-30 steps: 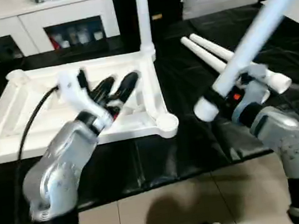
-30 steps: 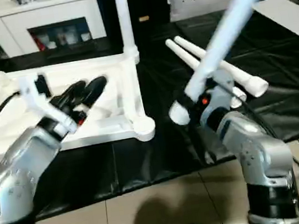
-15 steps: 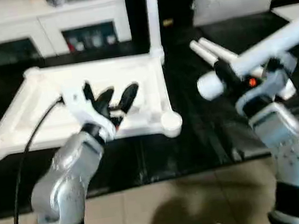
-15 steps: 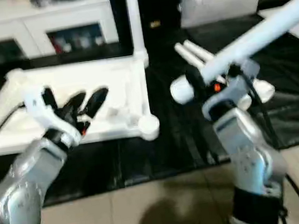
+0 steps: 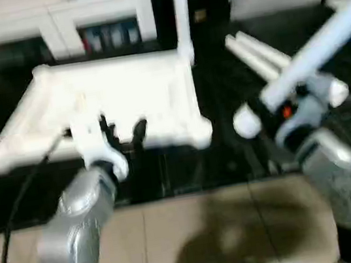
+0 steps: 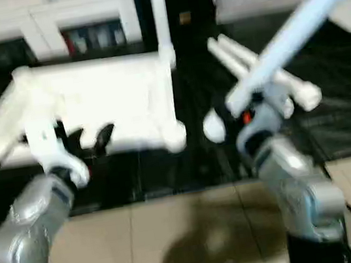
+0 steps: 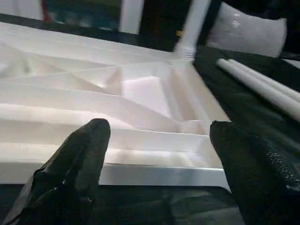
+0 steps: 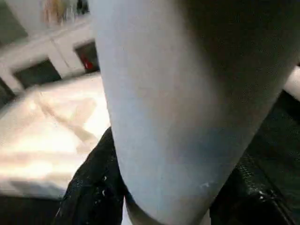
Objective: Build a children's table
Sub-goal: Pick table leg, then move to table
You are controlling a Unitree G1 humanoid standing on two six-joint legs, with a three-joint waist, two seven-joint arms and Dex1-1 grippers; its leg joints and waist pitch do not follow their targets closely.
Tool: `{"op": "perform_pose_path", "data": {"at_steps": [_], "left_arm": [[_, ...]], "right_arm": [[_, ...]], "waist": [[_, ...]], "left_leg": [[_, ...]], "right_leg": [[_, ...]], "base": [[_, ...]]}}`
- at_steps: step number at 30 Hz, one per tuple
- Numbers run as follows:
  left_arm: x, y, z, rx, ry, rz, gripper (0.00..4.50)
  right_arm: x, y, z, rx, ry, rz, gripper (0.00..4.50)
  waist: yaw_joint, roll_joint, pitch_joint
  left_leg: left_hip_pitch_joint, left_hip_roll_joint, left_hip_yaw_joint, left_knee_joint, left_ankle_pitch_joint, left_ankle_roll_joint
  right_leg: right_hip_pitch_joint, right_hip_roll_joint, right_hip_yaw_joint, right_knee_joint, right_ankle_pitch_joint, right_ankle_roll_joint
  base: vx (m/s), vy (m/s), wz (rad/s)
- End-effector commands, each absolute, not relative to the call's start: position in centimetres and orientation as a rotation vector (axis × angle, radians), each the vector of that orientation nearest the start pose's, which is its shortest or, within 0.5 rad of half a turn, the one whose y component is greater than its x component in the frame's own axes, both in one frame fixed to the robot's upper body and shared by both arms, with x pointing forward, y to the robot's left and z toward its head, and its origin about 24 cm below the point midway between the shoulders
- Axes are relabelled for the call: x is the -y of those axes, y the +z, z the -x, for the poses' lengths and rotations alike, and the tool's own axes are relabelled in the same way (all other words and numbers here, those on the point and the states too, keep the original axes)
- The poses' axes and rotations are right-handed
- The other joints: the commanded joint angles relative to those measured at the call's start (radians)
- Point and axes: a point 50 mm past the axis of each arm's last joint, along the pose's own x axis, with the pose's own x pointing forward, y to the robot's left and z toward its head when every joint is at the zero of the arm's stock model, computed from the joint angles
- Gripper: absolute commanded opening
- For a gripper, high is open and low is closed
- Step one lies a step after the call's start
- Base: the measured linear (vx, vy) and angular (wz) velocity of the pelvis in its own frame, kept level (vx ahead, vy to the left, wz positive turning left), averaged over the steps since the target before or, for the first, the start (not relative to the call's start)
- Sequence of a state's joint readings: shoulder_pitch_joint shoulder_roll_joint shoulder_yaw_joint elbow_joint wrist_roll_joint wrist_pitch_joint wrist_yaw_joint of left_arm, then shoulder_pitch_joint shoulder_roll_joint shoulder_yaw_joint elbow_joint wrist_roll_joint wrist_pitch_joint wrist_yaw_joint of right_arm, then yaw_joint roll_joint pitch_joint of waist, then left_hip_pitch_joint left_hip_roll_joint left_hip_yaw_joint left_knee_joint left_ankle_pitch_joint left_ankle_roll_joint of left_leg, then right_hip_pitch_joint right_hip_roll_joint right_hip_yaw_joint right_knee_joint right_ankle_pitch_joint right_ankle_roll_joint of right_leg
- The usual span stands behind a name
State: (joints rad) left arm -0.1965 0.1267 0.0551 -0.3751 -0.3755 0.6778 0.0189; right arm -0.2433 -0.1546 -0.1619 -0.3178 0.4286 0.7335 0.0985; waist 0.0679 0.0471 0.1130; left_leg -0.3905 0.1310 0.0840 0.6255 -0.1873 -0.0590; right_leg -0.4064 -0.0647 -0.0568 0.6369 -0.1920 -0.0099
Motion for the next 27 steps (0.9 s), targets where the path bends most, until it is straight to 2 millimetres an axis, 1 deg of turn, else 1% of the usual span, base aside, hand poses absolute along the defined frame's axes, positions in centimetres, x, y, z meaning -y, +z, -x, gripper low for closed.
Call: {"op": "perform_pose_path", "data": {"at_steps": [1,2,3,4,5,6,7,8,9,10,11,12,13,14,15,16,17,18,19,20,21,22,23,24,25,26,27], "left_arm": [[-15.0,12.1,-27.3,-0.097,-0.139,0.172,3.86],[-15.1,12.2,-27.4,-0.093,-0.132,0.159,3.86],[-15.2,12.3,-27.4,-0.084,-0.122,0.143,3.86],[-15.4,12.4,-27.4,-0.078,-0.109,0.131,3.86],[-15.7,12.4,-27.5,-0.083,-0.09,0.128,3.86],[-15.8,12.4,-27.6,-0.085,-0.079,0.126,3.86],[-15.8,12.4,-27.6,-0.085,-0.079,0.126,3.86],[-16.0,12.4,-27.7,-0.078,-0.078,0.123,3.86],[-16.1,12.4,-27.7,-0.076,-0.077,0.123,3.86],[-16.1,12.4,-27.7,-0.076,-0.077,0.123,3.86],[-16.1,12.7,-27.9,-0.059,-0.089,0.108,3.86],[-16.1,12.8,-27.9,-0.05,-0.096,0.099,3.86],[-16.1,12.8,-27.9,-0.048,-0.098,0.097,3.86],[-16.0,13.0,-28.0,-0.035,-0.11,0.094,3.86],[-16.0,13.0,-28.0,-0.036,-0.109,0.097,3.86],[-16.0,13.0,-28.0,-0.034,-0.111,0.105,3.86],[-15.9,13.0,-28.0,-0.034,-0.11,0.109,3.86],[-15.9,13.0,-28.0,-0.034,-0.11,0.107,3.86],[-15.9,13.0,-28.0,-0.033,-0.111,0.1,3.86],[-15.9,13.0,-28.0,-0.032,-0.114,0.097,3.86],[-15.9,13.0,-28.0,-0.032,-0.115,0.096,3.86],[-15.9,13.0,-28.0,-0.032,-0.115,0.096,3.86],[-15.9,13.0,-28.0,-0.031,-0.116,0.096,3.86],[-15.9,13.0,-28.1,-0.03,-0.115,0.095,3.86],[-15.9,13.0,-28.1,-0.03,-0.115,0.095,3.86],[-15.9,13.0,-28.1,-0.03,-0.115,0.094,3.86],[-15.9,13.0,-28.1,-0.03,-0.115,0.094,3.86]], "right_arm": [[16.1,12.5,-28.1,-0.125,0.247,-0.184,1.9],[16.0,12.4,-28.1,-0.13,0.25,-0.178,1.9],[15.9,12.4,-28.1,-0.13,0.244,-0.177,1.9],[16.0,12.3,-28.1,-0.128,0.237,-0.193,1.9],[16.1,12.1,-28.0,-0.121,0.225,-0.219,1.9],[16.1,12.1,-27.9,-0.122,0.226,-0.236,1.9],[16.1,12.1,-27.9,-0.122,0.226,-0.236,1.9],[16.2,12.2,-27.8,-0.105,0.24,-0.207,1.9],[16.2,12.2,-27.7,-0.092,0.241,-0.189,1.9],[16.2,12.2,-27.7,-0.092,0.241,-0.189,1.9],[16.3,12.1,-27.6,-0.087,0.232,-0.18,1.9],[16.4,12.0,-27.6,-0.084,0.226,-0.178,1.9],[16.4,12.0,-27.6,-0.083,0.225,-0.177,1.9],[16.5,11.8,-27.5,-0.083,0.206,-0.189,1.9],[16.6,11.7,-27.5,-0.085,0.197,-0.197,1.9],[16.6,11.6,-27.5,-0.088,0.194,-0.204,1.9],[16.5,11.5,-27.5,-0.09,0.2,-0.195,1.9],[16.5,11.5,-27.5,-0.092,0.205,-0.184,1.9],[16.3,11.4,-27.4,-0.097,0.231,-0.155,1.9],[16.0,11.4,-27.4,-0.097,0.251,-0.136,1.9],[15.8,11.5,-27.3,-0.099,0.266,-0.125,1.9],[15.7,11.4,-27.3,-0.101,0.275,-0.125,1.9],[15.6,11.5,-27.3,-0.099,0.28,-0.119,1.9],[15.6,11.6,-27.3,-0.088,0.283,-0.117,1.9],[15.6,11.6,-27.3,-0.088,0.283,-0.117,1.9],[15.5,11.6,-27.4,-0.082,0.284,-0.117,1.9],[15.6,11.7,-27.4,-0.072,0.274,-0.146,1.9]], "waist": [[-0.01,0.005,-0.048],[-0.023,0.017,-0.044],[-0.027,0.027,-0.046],[-0.041,0.047,-0.045],[-0.056,0.045,-0.042],[-0.037,0.04,-0.035],[-0.032,0.025,-0.034],[-0.017,-0.031,-0.033],[0.011,-0.041,-0.042],[0.018,-0.057,-0.046],[0.04,-0.049,-0.052],[0.034,-0.051,-0.068],[0.039,-0.025,-0.078],[0.028,-0.007,-0.087],[0.018,-0.005,-0.08],[0.018,-0.004,-0.079],[0.019,-0.005,-0.074],[0.019,0.0,-0.059],[0.014,0.0,-0.052],[0.008,0.006,-0.04],[-0.01,0.011,-0.022],[-0.016,0.023,-0.019],[0.011,0.054,-0.014],[0.003,0.033,-0.027],[-0.024,0.007,-0.028],[-0.013,-0.027,-0.003],[-0.045,-0.011,-0.007]], "left_leg": [[-0.007,0.041,-0.058,-0.112,-0.502,0.0],[-0.016,0.054,-0.095,-0.123,-0.6,-0.05],[-0.013,0.068,-0.122,-0.136,-0.652,-0.075],[-0.008,0.1,-0.202,-0.195,-0.725,-0.096],[0.047,0.196,-0.191,-0.195,-0.728,-0.061],[0.024,0.186,-0.149,-0.201,-0.701,-0.005],[0.01,0.167,-0.128,-0.194,-0.683,0.021],[0.011,0.043,-0.042,-0.069,-0.543,0.011],[0.03,-0.036,0.029,0.086,-0.181,0.053],[-0.033,-0.027,0.019,0.072,-0.087,0.06],[-0.044,-0.017,0.015,0.032,-0.048,0.051],[-0.037,0.0,0.006,-0.022,-0.045,0.079],[-0.018,0.018,0.002,-0.044,-0.004,0.096],[0.003,0.038,-0.011,-0.046,0.059,0.144],[-0.008,0.05,-0.012,-0.042,0.046,0.163],[-0.011,0.048,-0.01,-0.043,0.02,0.161],[-0.008,0.045,-0.006,-0.047,-0.028,0.155],[0.019,0.046,0.005,-0.063,-0.172,0.111],[0.033,0.051,0.007,-0.073,-0.233,0.097],[0.065,0.065,0.005,-0.086,-0.353,0.078],[0.099,0.076,-0.003,-0.1,-0.533,0.055],[0.12,0.091,-0.013,-0.112,-0.639,0.048],[-0.051,0.066,-0.05,-0.217,-0.813,0.04],[-0.026,0.026,-0.056,-0.179,-0.748,0.117],[-0.003,0.013,-0.056,-0.15,-0.657,0.121],[0.087,-0.031,-0.003,0.087,-0.345,0.081],[0.059,-0.031,0.001,0.127,-0.189,0.088]], "right_leg": [[0.045,-0.07,-0.003,-0.099,-0.554,-0.115],[0.059,-0.065,-0.024,-0.101,-0.544,-0.118],[0.064,-0.054,-0.032,-0.091,-0.491,-0.121],[0.073,-0.017,-0.033,-0.021,-0.319,-0.125],[0.029,-0.019,0.001,0.027,-0.21,-0.076],[0.029,-0.02,0.02,0.052,-0.159,-0.071],[0.034,-0.03,0.039,0.034,-0.18,-0.07],[0.0,-0.059,0.08,-0.13,-0.547,-0.049],[-0.028,-0.113,0.106,-0.209,-0.996,0.069],[0.03,-0.119,0.134,-0.186,-1.015,0.133],[0.052,-0.112,0.129,-0.157,-0.93,0.225],[0.066,-0.079,0.11,-0.117,-0.606,0.198],[0.065,-0.07,0.086,-0.11,-0.433,0.151],[0.039,-0.033,0.065,-0.089,-0.147,0.097],[0.04,-0.041,0.052,-0.103,-0.1,0.048],[0.046,-0.046,0.05,-0.108,-0.126,0.027],[0.048,-0.046,0.045,-0.119,-0.204,0.016],[0.053,-0.05,0.04,-0.146,-0.497,0.007],[0.052,-0.046,0.034,-0.153,-0.58,0.008],[0.044,-0.042,0.018,-0.17,-0.69,0.019],[0.042,-0.032,-0.018,-0.184,-0.76,0.032],[0.042,-0.022,-0.038,-0.181,-0.749,0.034],[0.188,-0.012,-0.06,0.035,-0.57,-0.007],[0.168,0.001,-0.006,0.068,-0.438,-0.022],[0.15,-0.041,0.026,0.022,-0.595,-0.034],[0.051,-0.188,0.012,-0.245,-1.167,-0.031],[0.098,-0.168,0.104,-0.224,-1.197,-0.079]], "base": [[-0.032,-0.005,0.52],[-0.004,-0.033,0.61],[-0.004,-0.033,0.61],[-0.003,-0.061,0.54],[0.004,-0.113,0.35],[0.004,-0.113,0.35],[0.006,-0.182,0.24],[-0.006,-0.218,0.27],[-0.006,-0.218,0.27],[0.052,-0.181,0.03],[0.051,-0.124,0.0],[0.051,-0.124,0.0],[-0.007,-0.105,0.21],[-0.004,-0.092,0.14],[-0.004,-0.092,0.14],[0.0,0.0,0.0],[0.0,0.0,0.0],[0.0,0.0,0.0],[0.0,0.0,0.0],[0.0,0.0,0.0],[0.0,0.0,0.0],[0.0,0.0,0.0],[-0.033,0.03,0.24],[-0.033,0.03,0.24],[0.019,0.002,0.53],[0.065,-0.029,0.67],[0.065,-0.029,0.67]]}}
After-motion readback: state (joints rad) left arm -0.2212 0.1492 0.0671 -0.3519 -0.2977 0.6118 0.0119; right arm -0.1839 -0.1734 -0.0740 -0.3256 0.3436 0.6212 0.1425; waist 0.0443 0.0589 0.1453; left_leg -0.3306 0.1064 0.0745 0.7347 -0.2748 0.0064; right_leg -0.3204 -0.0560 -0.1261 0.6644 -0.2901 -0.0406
